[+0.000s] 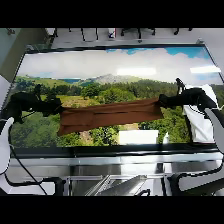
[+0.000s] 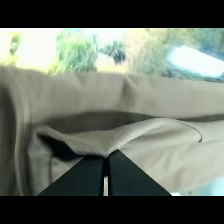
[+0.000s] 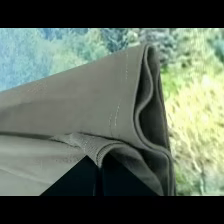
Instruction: Fold the shirts.
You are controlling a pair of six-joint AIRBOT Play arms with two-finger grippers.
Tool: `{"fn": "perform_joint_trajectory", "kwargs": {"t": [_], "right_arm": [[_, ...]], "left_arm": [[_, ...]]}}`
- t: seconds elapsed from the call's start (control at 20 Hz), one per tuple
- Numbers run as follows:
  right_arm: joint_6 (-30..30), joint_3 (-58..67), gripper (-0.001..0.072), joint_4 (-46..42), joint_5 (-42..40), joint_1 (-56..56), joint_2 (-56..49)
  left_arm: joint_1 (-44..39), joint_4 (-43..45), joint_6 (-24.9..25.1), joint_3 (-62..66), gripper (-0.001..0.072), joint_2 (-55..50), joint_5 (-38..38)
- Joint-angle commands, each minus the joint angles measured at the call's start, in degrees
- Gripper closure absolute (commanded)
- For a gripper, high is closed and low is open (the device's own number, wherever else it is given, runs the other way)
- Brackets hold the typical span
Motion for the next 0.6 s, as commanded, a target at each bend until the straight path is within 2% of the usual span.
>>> {"fn": "perform_joint_trajectory", "kwargs": {"t": [0.0,0.05,0.1,0.15,0.2,0.25,0.3,0.55], "right_arm": [[-1.46,1.7,0.0679,-0.81,0.22,0.0,-1.16],[-1.44,2.6,0.0525,-1.84,0.09,-0.26,-1.14],[-1.44,3.52,0.031,-2.8,0.13,-0.66,-1.16],[-1.44,4.24,0.0259,-4.09,0.24,-0.85,-1.16],[-1.44,4.87,0.0236,-5.68,0.37,-1.14,-1.22],[-1.42,5.16,0.0142,-6.91,0.57,-1.53,-1.4],[-1.4,5.25,0.0083,-6.82,0.46,-1.97,-1.77],[-1.44,5.25,0.0087,-6.82,-2.91,-1.92,-5.46]], "left_arm": [[-2.8,0.79,-0.39,6.6,0.0692,-6.91,0.28],[-3.48,0.72,-0.39,8.96,0.0504,-8.02,1.25],[-4.15,0.66,-0.44,11.28,0.0063,-9.01,2.58],[-4.72,0.63,-0.61,13.33,0.0009,-9.77,3.87],[-4.83,0.61,-0.68,15.43,0.0011,-10.29,5.35],[-5.11,0.7,-1.2,17.16,0.0011,-10.47,6.4],[-5.11,0.63,-2.05,18.64,0.001,-10.4,7.21],[-5.14,0.26,-4.2,25.83,0.001,-10.4,14.73]]}}
